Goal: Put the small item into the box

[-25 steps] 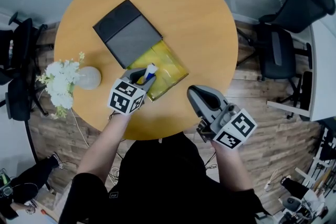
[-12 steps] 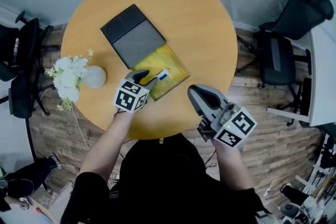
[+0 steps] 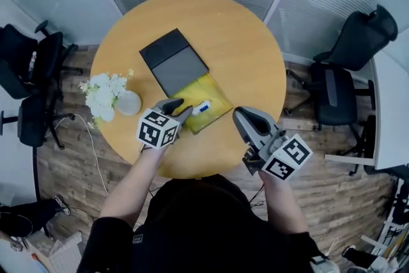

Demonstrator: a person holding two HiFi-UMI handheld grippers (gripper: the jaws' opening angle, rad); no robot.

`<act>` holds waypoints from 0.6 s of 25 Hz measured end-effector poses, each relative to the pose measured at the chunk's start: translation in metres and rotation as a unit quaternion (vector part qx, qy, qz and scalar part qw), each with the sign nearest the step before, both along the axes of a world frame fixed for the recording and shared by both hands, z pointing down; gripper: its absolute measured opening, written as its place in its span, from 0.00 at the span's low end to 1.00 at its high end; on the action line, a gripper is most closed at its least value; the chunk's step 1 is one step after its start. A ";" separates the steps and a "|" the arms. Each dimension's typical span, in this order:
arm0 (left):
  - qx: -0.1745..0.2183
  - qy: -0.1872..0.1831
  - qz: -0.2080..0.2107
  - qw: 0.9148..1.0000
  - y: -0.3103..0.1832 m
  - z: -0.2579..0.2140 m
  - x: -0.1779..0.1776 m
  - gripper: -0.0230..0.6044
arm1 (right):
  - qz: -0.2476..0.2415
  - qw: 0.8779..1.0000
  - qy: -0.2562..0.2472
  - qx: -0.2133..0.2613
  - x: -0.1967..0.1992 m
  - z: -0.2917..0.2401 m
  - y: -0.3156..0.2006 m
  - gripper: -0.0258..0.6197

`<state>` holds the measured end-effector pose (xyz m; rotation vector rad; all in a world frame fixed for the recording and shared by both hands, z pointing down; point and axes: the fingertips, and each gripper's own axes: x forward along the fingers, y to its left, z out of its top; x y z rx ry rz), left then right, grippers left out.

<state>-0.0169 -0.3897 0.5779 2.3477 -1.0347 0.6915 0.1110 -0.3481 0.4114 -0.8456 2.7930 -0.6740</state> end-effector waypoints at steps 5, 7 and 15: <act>0.024 0.036 -0.026 0.999 0.008 -0.038 -0.006 0.26 | -0.011 1.000 -0.001 0.025 -0.002 -0.019 -0.005 0.10; 0.035 0.045 -0.034 0.998 0.011 -0.050 -0.011 0.25 | -0.019 0.999 0.001 0.035 -0.006 -0.026 -0.005 0.10; 0.097 0.072 -0.032 0.992 0.031 -0.110 -0.038 0.24 | -0.011 0.997 0.005 0.073 -0.031 -0.057 0.004 0.10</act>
